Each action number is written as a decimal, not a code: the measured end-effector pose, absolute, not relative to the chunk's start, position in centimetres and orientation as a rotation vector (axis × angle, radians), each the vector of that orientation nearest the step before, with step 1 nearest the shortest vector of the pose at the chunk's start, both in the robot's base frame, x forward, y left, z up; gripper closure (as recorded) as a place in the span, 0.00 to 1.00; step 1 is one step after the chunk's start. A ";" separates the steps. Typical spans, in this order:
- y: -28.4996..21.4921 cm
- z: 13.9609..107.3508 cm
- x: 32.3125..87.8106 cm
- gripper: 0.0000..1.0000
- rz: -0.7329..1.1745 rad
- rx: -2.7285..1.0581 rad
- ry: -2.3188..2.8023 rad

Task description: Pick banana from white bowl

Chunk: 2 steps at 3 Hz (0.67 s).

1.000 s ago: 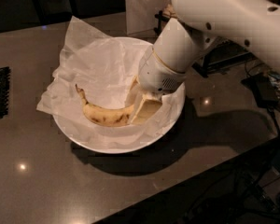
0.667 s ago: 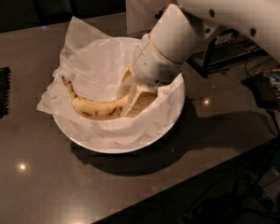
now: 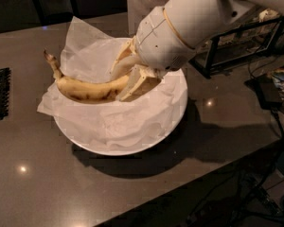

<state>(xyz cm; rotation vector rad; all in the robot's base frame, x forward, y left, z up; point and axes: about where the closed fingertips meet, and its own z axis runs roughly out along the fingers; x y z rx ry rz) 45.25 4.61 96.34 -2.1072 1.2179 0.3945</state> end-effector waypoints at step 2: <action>0.8 101.9 38.5 1.00 0.240 -1.950 1.085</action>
Offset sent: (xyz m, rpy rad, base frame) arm -0.0762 -0.0587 0.0592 0.1833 -0.2084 -0.0992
